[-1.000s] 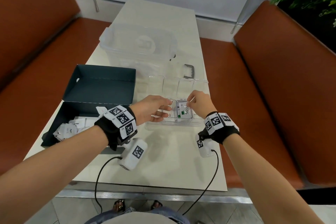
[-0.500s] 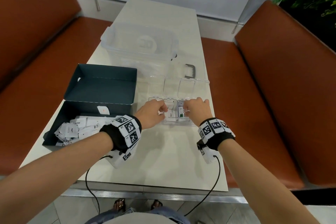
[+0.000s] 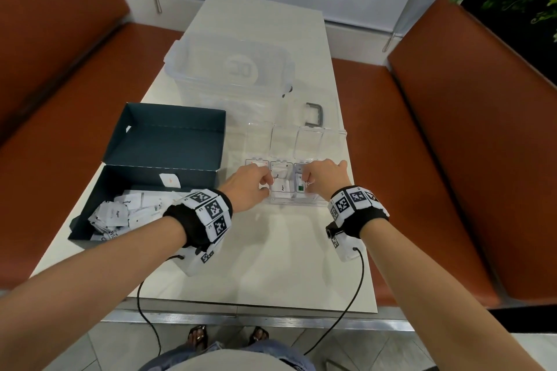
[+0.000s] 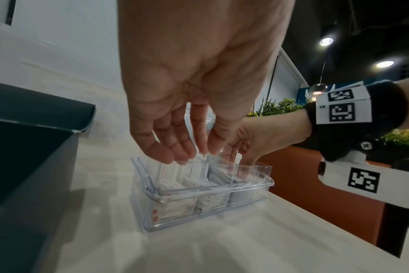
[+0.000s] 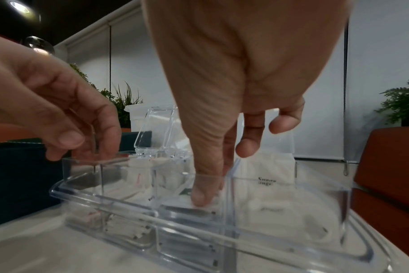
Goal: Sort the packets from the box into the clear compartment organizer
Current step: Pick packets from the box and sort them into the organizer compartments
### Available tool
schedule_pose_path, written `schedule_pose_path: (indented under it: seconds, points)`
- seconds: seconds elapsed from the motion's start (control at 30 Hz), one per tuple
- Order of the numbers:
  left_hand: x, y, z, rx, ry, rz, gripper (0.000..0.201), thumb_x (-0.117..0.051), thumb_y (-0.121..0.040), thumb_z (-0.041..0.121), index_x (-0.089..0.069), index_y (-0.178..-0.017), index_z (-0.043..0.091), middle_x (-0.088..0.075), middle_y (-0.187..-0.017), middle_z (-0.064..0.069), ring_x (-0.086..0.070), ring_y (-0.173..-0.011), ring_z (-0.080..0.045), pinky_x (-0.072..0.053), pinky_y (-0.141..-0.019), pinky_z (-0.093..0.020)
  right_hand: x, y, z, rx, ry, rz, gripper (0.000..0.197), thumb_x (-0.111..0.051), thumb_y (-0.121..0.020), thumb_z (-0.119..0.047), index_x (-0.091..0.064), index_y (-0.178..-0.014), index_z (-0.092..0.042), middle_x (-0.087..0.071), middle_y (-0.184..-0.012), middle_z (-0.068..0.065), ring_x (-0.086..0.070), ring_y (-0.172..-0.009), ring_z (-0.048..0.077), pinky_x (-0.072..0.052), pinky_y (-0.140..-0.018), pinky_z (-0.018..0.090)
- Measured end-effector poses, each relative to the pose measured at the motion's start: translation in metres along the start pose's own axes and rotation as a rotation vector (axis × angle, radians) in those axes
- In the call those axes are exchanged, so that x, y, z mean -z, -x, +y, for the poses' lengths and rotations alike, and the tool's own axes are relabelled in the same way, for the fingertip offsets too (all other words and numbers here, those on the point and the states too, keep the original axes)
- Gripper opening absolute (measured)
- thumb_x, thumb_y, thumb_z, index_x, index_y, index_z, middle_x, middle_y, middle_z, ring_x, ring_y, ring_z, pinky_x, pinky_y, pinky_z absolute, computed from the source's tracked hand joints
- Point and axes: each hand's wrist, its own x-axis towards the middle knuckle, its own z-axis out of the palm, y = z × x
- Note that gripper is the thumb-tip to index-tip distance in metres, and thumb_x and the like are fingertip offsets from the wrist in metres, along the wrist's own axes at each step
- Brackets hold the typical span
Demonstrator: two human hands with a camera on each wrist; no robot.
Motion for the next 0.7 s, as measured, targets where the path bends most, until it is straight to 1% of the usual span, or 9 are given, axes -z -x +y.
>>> schedule_pose_path:
  seconds: [0.23,0.33,0.37,0.4,0.47,0.53,0.57,0.63,0.7]
  points:
    - [0.023,0.012,-0.003,-0.044,0.121,0.027,0.024,-0.057,-0.094,0.010,-0.062,-0.118,0.011,-0.061,-0.116,-0.004,-0.062,-0.095,-0.019,-0.042,-0.077,-0.017,0.015,0.010,-0.002,0.037,-0.095,0.122,0.016,-0.063,-0.088,-0.014,-0.065,-0.102,-0.020,-0.060,-0.108,0.000,-0.057,-0.102,0.021,-0.027,-0.085,0.036]
    - [0.043,0.022,-0.014,-0.046,0.177,0.027,0.022,-0.060,-0.094,0.016,-0.062,-0.116,0.018,-0.061,-0.110,0.003,-0.062,-0.088,-0.012,-0.042,-0.068,-0.007,0.034,0.013,-0.016,0.101,-0.191,0.168,0.016,-0.058,-0.091,-0.013,-0.067,-0.102,-0.019,-0.063,-0.106,0.001,-0.059,-0.098,0.020,-0.041,-0.093,0.038]
    - [0.052,0.027,-0.019,-0.045,0.186,0.024,0.021,-0.060,-0.094,0.018,-0.062,-0.115,0.021,-0.062,-0.108,0.005,-0.062,-0.087,-0.009,-0.042,-0.067,-0.006,0.040,0.013,-0.024,0.139,-0.241,0.173,0.016,-0.058,-0.091,-0.012,-0.068,-0.102,-0.017,-0.065,-0.104,0.003,-0.060,-0.094,0.019,-0.045,-0.091,0.037]
    - [0.063,0.032,-0.025,-0.046,0.183,0.019,0.020,-0.060,-0.094,0.020,-0.063,-0.113,0.023,-0.063,-0.106,0.006,-0.062,-0.087,-0.007,-0.042,-0.067,-0.006,0.047,0.014,-0.035,0.180,-0.298,0.179,0.016,-0.058,-0.091,-0.011,-0.069,-0.102,-0.015,-0.067,-0.101,0.004,-0.060,-0.088,0.017,-0.048,-0.087,0.031]
    - [0.086,0.042,-0.039,-0.037,0.153,0.010,0.018,-0.060,-0.094,0.024,-0.064,-0.112,0.025,-0.066,-0.103,0.008,-0.062,-0.089,-0.006,-0.042,-0.069,-0.008,0.057,0.014,-0.061,0.263,-0.390,0.192,0.014,-0.060,-0.090,-0.010,-0.070,-0.099,-0.013,-0.069,-0.095,0.004,-0.056,-0.075,0.011,-0.044,-0.075,0.016]
    - [0.107,0.053,-0.056,0.012,0.110,-0.022,0.016,-0.060,-0.094,0.028,-0.064,-0.110,0.028,-0.067,-0.098,0.012,-0.064,-0.087,-0.003,-0.043,-0.067,-0.010,0.064,0.014,-0.092,0.345,-0.430,0.187,0.013,-0.061,-0.090,-0.011,-0.071,-0.097,-0.013,-0.067,-0.088,-0.001,-0.053,-0.070,0.008,-0.036,-0.064,0.004]
    - [0.116,0.059,-0.065,0.046,0.074,-0.055,0.015,-0.059,-0.095,0.030,-0.064,-0.109,0.028,-0.067,-0.096,0.013,-0.064,-0.085,-0.002,-0.044,-0.066,-0.012,0.066,0.014,-0.109,0.388,-0.445,0.171,0.013,-0.061,-0.089,-0.011,-0.072,-0.097,-0.012,-0.066,-0.085,-0.003,-0.054,-0.069,0.007,-0.036,-0.064,0.001]
    - [0.129,0.068,-0.082,0.113,-0.029,-0.151,0.016,-0.057,-0.096,0.033,-0.064,-0.108,0.026,-0.067,-0.096,0.011,-0.066,-0.084,-0.006,-0.046,-0.067,-0.016,0.064,0.012,-0.140,0.469,-0.460,0.109,0.013,-0.061,-0.088,-0.009,-0.072,-0.095,-0.010,-0.067,-0.086,-0.002,-0.057,-0.073,0.008,-0.039,-0.070,0.002]
    - [0.135,0.079,-0.101,0.178,-0.171,-0.253,0.021,-0.055,-0.097,0.033,-0.066,-0.110,0.021,-0.069,-0.102,0.003,-0.067,-0.089,-0.013,-0.048,-0.069,-0.021,0.056,0.008,-0.173,0.534,-0.419,0.032,0.014,-0.061,-0.088,-0.007,-0.072,-0.096,-0.008,-0.071,-0.092,0.003,-0.063,-0.082,0.014,-0.042,-0.074,0.010]
